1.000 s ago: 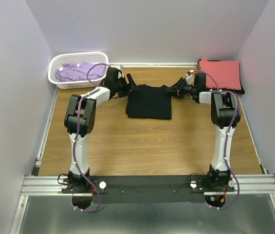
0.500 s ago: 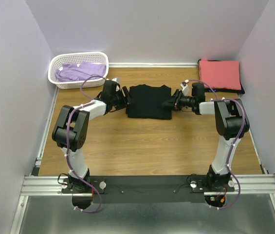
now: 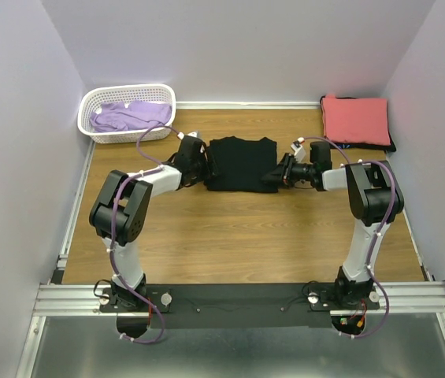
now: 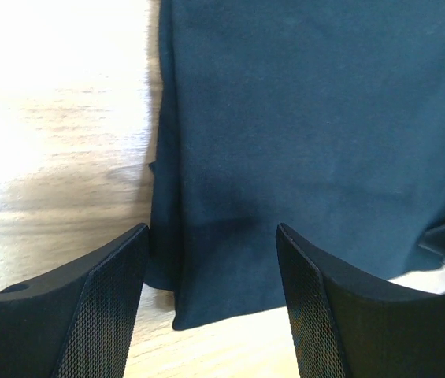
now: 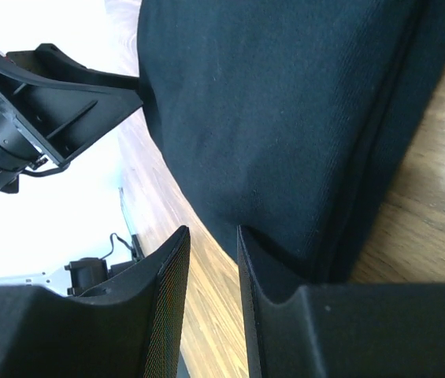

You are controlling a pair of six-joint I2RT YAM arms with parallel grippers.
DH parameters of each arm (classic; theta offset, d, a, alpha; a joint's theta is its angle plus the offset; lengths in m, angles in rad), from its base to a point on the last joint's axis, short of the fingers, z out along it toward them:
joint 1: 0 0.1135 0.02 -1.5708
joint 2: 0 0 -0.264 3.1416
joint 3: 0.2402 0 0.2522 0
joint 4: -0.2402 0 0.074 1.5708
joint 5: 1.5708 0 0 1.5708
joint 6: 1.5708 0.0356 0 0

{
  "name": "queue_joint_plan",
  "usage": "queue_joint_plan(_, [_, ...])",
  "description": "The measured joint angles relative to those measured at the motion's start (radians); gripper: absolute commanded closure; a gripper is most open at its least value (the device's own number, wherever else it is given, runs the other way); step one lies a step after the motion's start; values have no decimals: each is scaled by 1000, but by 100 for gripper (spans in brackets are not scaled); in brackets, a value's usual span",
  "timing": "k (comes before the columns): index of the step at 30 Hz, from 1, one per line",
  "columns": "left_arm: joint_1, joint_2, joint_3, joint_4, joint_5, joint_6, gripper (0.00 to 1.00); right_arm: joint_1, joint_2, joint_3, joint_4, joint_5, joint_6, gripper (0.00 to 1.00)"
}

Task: Fold and stack the t-shirts
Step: Fold the tshirt

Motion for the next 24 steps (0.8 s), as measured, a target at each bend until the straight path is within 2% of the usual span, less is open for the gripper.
queue_joint_plan(5, [-26, 0, 23, -57, -64, 14, 40, 0, 0, -4, 0, 0, 0, 62])
queue_joint_plan(6, [-29, 0, 29, -68, -71, 17, 48, 0, 0, -5, 0, 0, -1, 62])
queue_joint_plan(8, [-36, 0, 35, -81, -84, 24, 56, 0, 0, -6, 0, 0, -1, 62])
queue_joint_plan(9, [-42, 0, 36, -88, -90, 23, 67, 0, 0, -6, 0, 0, 0, 62])
queue_joint_plan(12, [-50, 1, 36, -103, -95, 28, 84, 0, 0, -6, 0, 0, -1, 62])
queue_joint_plan(15, [-52, 1, 35, -110, -98, 22, 87, 0, 0, -8, 0, 0, -1, 62])
queue_joint_plan(16, [-52, 1, 33, -110, -98, 20, 96, 0, 0, -8, 0, 0, -1, 62])
queue_joint_plan(17, [-52, 1, 29, -110, -97, 15, 100, 0, 0, -9, 0, 0, -1, 62])
queue_joint_plan(24, [-15, 0, -27, -37, -24, -29, 100, 0, 11, -25, 8, 2, -3, 62])
